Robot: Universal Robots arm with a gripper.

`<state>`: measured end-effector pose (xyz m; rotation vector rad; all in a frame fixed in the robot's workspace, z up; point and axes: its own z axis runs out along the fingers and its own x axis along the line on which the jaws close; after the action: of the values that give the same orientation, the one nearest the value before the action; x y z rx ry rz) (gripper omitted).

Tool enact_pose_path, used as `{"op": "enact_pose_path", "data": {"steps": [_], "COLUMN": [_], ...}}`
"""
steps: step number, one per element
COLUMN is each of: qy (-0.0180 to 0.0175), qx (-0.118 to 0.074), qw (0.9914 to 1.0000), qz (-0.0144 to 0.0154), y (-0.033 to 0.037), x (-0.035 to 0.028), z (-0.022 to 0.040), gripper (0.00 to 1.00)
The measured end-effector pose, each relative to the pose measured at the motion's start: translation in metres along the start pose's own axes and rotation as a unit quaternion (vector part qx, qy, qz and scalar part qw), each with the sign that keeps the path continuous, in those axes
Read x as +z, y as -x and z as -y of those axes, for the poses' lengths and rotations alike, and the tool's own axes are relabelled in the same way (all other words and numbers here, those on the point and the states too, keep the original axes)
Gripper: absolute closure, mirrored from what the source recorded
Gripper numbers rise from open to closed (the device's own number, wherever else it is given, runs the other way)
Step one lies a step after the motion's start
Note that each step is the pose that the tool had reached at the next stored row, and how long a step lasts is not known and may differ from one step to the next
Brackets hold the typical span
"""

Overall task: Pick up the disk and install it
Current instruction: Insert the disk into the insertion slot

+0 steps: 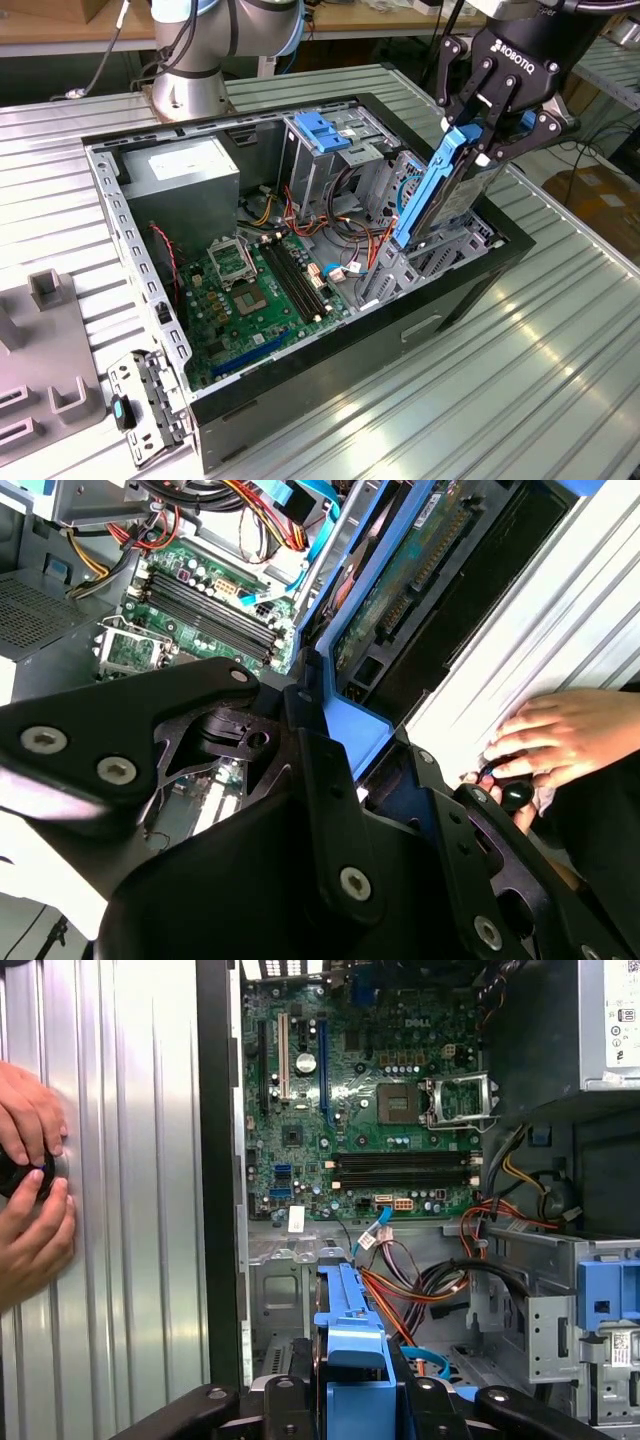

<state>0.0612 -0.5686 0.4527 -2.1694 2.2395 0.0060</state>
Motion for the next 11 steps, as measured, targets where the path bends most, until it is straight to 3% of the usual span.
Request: {"op": "enact_pose_path", "data": {"steps": [11], "qy": [0.0], "qx": [0.0], "qw": [1.0], "qz": [0.0], "y": [-0.0009], "x": [0.0042], "z": [0.0], "gripper": [0.63]}}
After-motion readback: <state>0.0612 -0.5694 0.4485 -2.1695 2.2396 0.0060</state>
